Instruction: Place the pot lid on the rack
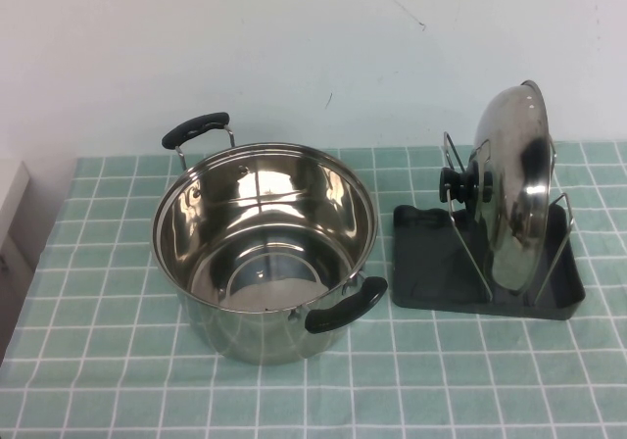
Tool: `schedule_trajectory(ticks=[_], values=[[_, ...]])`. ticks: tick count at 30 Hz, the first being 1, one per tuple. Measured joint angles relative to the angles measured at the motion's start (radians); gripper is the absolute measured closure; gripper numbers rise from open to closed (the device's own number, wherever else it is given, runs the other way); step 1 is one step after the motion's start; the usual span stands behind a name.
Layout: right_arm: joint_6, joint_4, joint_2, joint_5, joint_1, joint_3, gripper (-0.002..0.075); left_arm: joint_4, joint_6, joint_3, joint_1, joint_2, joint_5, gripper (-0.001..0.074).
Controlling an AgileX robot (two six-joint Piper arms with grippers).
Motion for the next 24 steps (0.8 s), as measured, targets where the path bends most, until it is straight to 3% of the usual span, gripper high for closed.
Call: schedule_trajectory(ticks=[4,10,24], values=[[0.203,-0.177,0.000,-0.052,-0.042,0.106,0.0728,0.000,0.000,0.000,0.000,0.000,0.000,0.0737],[0.314,-0.280,0.000,-0.115,-0.047,0.256,0.0728,0.000,0.000,0.000,0.000,0.000,0.000,0.0737],[0.487,-0.304,0.000,-0.225,-0.047,0.353,0.0728,0.000,0.000,0.000,0.000,0.000,0.000,0.0737]])
